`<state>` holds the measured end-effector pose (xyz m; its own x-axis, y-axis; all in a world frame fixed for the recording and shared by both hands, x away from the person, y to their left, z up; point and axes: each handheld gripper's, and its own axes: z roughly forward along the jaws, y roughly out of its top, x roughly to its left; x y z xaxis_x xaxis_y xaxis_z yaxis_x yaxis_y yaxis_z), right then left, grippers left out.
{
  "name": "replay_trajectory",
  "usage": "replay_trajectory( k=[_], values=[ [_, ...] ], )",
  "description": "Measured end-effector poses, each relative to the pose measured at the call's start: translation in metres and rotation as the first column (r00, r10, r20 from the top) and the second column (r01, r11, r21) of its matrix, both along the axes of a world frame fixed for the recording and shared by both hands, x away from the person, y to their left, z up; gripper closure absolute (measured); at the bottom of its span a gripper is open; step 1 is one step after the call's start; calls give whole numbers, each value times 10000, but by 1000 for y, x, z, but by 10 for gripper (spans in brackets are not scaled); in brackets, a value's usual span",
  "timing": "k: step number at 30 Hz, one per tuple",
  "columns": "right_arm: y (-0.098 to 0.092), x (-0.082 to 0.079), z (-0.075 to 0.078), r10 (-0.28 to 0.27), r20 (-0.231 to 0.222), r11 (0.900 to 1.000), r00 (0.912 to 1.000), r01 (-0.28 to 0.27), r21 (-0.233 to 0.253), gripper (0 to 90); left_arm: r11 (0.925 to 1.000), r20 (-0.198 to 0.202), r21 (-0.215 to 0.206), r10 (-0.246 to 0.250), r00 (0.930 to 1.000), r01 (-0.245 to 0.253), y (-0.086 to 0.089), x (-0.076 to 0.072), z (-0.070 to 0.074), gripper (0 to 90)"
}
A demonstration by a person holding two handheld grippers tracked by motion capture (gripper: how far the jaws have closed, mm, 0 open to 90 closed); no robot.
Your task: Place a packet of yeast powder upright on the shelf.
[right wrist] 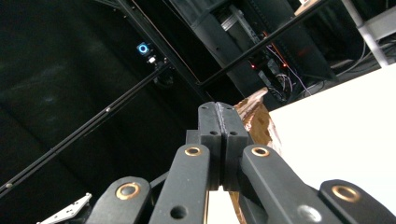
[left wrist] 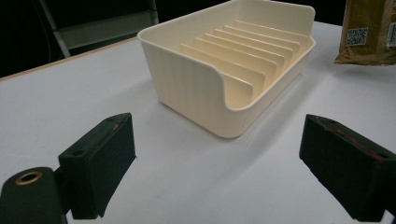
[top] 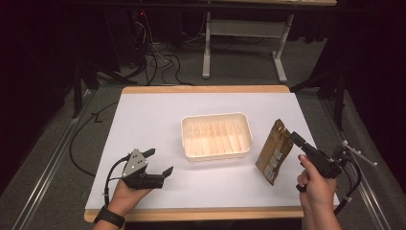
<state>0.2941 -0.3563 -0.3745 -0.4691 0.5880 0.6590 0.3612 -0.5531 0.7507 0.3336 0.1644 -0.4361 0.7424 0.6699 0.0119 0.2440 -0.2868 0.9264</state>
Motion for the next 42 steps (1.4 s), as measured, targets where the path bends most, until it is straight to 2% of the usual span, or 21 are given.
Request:
replay_trajectory(
  k=[5,14,17,22,29,32,42],
  values=[
    [7,-1,9,69,191,9999,9998,-70,80,900,10000,58,-66,21,10000,-20,0,-1,1,109],
    [24,-5,35,225,601,9997,9979,-231,81,900,9999,81,-126,-5,10000,6,1,-2,2,109],
    [32,-4,43,417,701,9988,9967,-433,216,900,9998,84,-196,38,10000,-36,2,-2,3,109],
    [47,2,55,592,834,9981,9948,-606,145,900,9998,94,-193,16,10000,-14,2,-3,3,109],
    [60,20,61,466,846,9989,9953,-464,-48,900,9997,97,-230,9,10000,-6,3,-3,3,109],
    [64,31,60,335,834,9993,9959,-323,-166,900,9996,95,-266,30,10000,-27,3,-3,4,107],
    [71,61,54,152,623,9999,9979,-146,-89,900,9993,137,-377,44,9999,-39,6,-3,5,106]
  ],
)
